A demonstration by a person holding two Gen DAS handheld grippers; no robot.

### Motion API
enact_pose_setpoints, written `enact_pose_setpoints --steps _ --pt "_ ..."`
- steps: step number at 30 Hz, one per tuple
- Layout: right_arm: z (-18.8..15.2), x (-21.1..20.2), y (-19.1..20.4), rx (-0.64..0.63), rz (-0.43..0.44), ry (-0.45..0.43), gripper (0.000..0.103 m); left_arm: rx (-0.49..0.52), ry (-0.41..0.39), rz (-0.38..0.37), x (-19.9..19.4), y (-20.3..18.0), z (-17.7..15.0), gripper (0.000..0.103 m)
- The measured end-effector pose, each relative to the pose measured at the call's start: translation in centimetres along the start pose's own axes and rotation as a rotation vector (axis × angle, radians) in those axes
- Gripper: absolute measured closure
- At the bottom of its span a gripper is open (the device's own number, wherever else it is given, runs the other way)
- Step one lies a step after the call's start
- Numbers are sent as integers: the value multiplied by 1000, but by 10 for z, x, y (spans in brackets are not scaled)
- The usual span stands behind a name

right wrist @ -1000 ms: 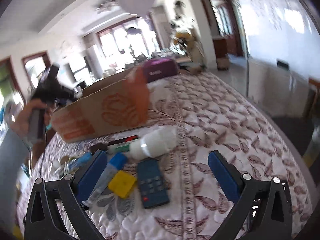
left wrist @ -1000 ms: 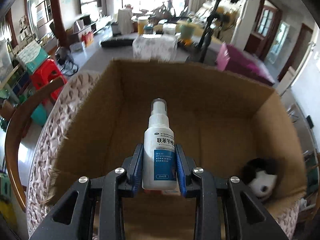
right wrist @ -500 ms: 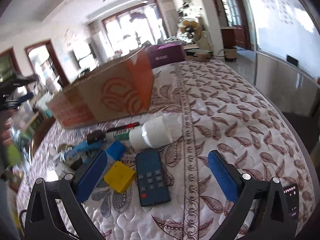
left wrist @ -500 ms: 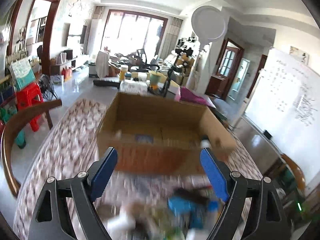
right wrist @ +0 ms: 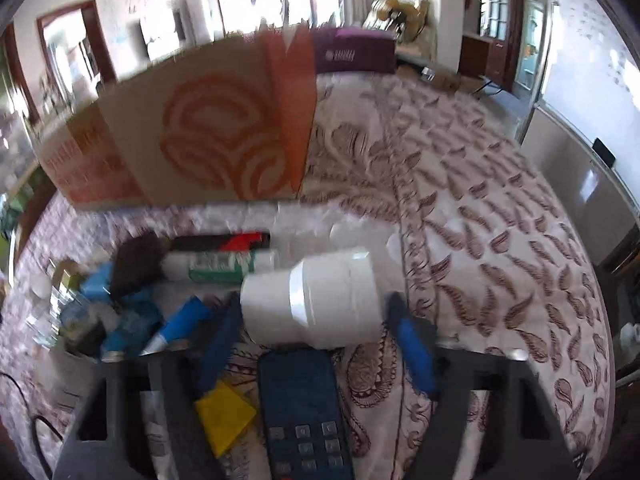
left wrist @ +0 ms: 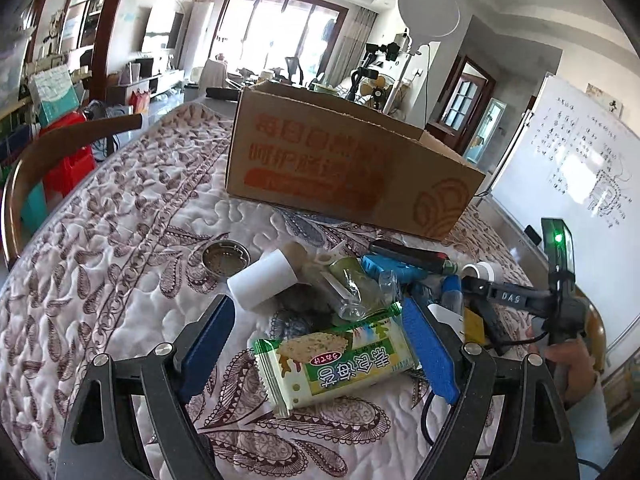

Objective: Organize objects
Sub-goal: 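Grasp the white pipe fitting with the right gripper and lift it, then drop the pipe fitting into the box by opening the right gripper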

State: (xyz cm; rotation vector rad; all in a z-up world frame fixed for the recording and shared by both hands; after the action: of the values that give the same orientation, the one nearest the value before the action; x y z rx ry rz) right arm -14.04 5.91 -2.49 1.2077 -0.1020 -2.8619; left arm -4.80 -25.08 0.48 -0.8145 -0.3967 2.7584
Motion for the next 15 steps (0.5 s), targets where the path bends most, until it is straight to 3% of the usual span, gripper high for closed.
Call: enact_pose_setpoints --steps 6,11,15 --pt "18 -47 1 18 63 -163 103 -80 10 10 -1 14 -2 17" --pt "98 -100 33 -31 107 -337 103 -99 24 15 1 15 -5 17" --pt "154 -81 78 -141 75 -345 103 -70 50 54 7 14 -12 17"
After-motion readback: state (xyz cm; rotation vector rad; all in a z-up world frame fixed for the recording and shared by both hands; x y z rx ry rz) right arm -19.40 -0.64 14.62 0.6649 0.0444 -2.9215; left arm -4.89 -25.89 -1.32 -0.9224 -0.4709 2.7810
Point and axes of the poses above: each gripper's, at about its wrist camera, not at the fingertips, and x roughly the way its jaws point, y to its left, z to its top, the point moved 6 cm from there along x, roughly the way its jaws point, and after that the axes turned 8 degrees about -y, right-handed, at the moved point
